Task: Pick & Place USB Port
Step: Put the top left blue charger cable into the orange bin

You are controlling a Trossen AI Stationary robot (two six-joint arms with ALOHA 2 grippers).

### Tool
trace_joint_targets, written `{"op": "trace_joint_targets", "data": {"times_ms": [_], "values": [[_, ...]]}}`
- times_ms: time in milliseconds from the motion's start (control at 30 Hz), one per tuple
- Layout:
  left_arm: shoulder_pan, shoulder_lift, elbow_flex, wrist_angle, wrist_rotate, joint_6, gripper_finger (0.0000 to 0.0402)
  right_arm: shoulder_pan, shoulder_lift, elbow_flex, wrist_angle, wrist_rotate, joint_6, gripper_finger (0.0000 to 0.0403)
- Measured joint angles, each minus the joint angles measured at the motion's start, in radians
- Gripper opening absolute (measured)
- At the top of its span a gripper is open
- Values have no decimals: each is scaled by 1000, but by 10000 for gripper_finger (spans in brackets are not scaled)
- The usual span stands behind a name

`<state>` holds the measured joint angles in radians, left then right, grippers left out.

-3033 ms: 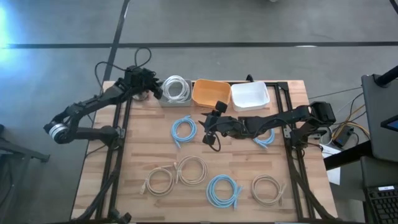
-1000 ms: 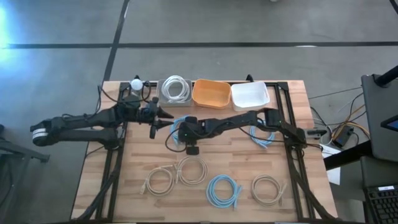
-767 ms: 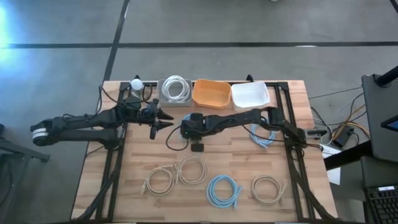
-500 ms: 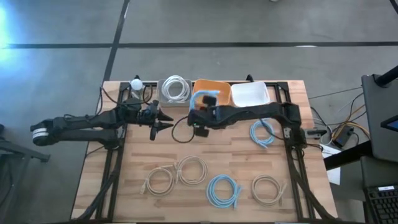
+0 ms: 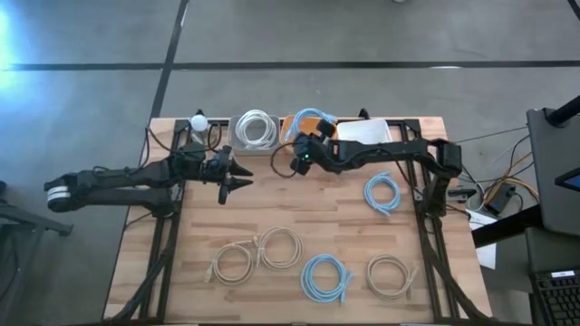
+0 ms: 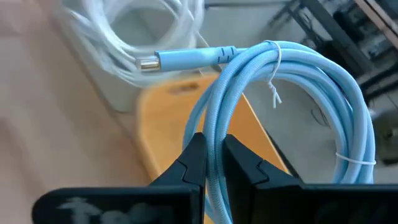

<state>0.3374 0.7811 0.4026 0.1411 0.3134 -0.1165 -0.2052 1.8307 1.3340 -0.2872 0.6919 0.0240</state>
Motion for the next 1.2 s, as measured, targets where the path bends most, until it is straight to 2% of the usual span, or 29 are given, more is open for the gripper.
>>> {"op": "trace_joint_targets", "data": {"times_ms": [367, 600, 933, 1200], "values": [[0, 0, 0, 9, 0, 0, 156, -95, 12, -180, 273, -21, 184, 29], [0, 0, 0, 9, 0, 1, 156, -93, 20, -213, 375, -85, 148, 29], [0, 0, 0, 11, -1, 8, 156, -114, 36, -263, 446, -90, 19, 30], [0, 0, 0, 17, -2, 11, 156, -119, 36, -264, 461, -148, 19, 88]]}}
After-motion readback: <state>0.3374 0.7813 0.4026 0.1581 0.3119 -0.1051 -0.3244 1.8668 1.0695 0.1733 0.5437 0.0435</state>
